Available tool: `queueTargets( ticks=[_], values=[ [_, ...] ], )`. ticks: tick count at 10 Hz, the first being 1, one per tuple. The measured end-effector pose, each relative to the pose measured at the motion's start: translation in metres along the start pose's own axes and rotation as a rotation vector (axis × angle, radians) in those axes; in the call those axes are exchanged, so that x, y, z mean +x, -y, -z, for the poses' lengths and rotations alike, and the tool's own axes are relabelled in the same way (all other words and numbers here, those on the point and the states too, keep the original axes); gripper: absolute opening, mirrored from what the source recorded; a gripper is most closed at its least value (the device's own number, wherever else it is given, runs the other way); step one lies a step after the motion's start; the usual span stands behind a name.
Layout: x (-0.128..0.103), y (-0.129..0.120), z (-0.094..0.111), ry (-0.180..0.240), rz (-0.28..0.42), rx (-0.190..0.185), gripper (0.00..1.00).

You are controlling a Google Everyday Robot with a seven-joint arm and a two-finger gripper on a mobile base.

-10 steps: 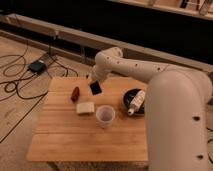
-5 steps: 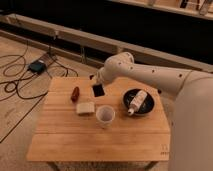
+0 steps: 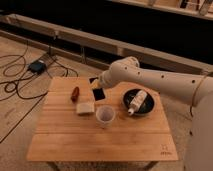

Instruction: Place the eraser in the ceramic cup

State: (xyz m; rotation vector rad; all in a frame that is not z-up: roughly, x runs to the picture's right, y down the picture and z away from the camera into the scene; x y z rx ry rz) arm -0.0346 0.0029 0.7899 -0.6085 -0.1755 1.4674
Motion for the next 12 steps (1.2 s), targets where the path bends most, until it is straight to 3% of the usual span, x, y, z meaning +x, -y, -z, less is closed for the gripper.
queueTargets(
  ticks=[8,12],
  values=[
    [0.045,-0.005,0.019,-0.001,-0.037,-0.007,0.00],
    [0.058,0.005,0.022,-0.003,-0.073,0.025,0.00]
  ],
)
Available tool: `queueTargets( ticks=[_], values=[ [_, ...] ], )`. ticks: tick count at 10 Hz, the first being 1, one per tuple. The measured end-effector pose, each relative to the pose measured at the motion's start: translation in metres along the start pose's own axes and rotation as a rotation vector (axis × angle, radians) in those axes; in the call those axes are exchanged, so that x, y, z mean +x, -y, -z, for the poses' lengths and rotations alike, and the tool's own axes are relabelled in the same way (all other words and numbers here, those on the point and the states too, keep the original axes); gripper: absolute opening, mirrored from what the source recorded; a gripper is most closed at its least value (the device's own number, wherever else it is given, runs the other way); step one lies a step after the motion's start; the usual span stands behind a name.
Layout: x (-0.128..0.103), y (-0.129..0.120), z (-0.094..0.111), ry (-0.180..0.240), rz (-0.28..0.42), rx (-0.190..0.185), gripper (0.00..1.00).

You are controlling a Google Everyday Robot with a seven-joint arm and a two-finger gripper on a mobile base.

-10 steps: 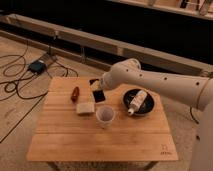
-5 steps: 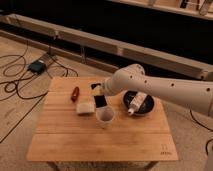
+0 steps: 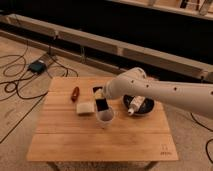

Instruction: Place the eraser in the ceramic cup

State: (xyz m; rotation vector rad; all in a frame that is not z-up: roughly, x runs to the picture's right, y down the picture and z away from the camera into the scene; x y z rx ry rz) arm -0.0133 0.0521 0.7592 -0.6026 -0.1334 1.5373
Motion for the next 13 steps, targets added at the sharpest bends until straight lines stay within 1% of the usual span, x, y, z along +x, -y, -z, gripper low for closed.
queueTargets(
  ticks=[1,3,4,6,7,8,9,13],
  values=[
    [0.001,0.003,0.000,0.000,-0.009,0.009,0.02],
    [0.003,0.005,-0.001,-0.001,-0.020,0.018,0.18],
    [0.004,0.004,-0.001,0.000,-0.021,0.020,0.31],
    [0.003,0.001,-0.001,0.007,-0.021,0.014,0.48],
    [0.002,-0.001,0.001,0.014,-0.022,0.008,0.60],
    [0.002,-0.002,0.003,0.021,-0.023,0.004,0.69],
    [0.003,-0.002,0.004,0.027,-0.026,0.001,0.71],
    [0.007,0.002,0.009,0.043,-0.043,0.001,0.71]
  ],
)
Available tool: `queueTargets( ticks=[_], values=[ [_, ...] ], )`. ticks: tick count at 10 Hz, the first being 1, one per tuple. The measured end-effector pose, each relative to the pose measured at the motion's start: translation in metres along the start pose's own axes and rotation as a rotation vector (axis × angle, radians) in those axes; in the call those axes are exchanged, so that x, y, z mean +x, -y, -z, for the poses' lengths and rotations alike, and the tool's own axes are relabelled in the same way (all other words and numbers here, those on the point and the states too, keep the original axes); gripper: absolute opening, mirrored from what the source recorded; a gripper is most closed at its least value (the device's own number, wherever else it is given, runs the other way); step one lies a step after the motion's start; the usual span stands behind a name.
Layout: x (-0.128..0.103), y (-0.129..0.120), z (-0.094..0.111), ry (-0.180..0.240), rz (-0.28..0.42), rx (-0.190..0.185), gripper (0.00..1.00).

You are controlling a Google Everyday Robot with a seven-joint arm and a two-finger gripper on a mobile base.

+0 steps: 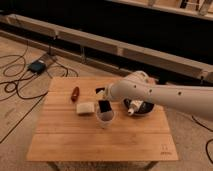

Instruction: Place the eraser in the ceramic cup

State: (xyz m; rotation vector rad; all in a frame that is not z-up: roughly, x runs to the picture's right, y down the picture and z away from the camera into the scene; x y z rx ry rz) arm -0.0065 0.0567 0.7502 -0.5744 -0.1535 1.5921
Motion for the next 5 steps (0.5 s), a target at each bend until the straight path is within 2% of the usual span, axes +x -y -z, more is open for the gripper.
queueTargets(
  ticks=[5],
  values=[
    [0.0017,0.0000,0.0001,0.009,-0.002,-0.004,0.71]
  ],
)
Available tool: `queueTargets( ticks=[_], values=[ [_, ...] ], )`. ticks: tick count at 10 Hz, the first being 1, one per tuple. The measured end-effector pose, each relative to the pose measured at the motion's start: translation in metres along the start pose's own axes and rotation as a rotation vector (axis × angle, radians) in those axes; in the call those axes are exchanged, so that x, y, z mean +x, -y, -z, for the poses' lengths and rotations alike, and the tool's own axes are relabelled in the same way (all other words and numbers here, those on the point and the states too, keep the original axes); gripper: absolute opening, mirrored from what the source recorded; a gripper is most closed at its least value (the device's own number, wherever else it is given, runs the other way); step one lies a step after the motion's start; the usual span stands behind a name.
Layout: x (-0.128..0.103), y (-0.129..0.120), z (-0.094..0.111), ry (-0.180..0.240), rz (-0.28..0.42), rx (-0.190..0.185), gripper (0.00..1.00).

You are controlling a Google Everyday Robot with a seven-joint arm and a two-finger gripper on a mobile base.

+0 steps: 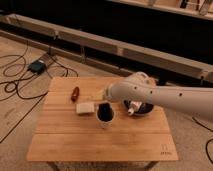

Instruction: Place the eraser in the ceramic cup

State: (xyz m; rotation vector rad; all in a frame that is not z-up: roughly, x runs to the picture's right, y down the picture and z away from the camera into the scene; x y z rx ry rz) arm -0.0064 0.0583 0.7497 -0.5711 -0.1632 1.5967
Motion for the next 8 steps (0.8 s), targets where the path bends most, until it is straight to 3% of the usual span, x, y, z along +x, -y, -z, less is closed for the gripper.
queueTargets(
  ticks=[8],
  values=[
    [-0.0017,0.0002,0.0006,0.008,-0.004,-0.001,0.71]
  ],
)
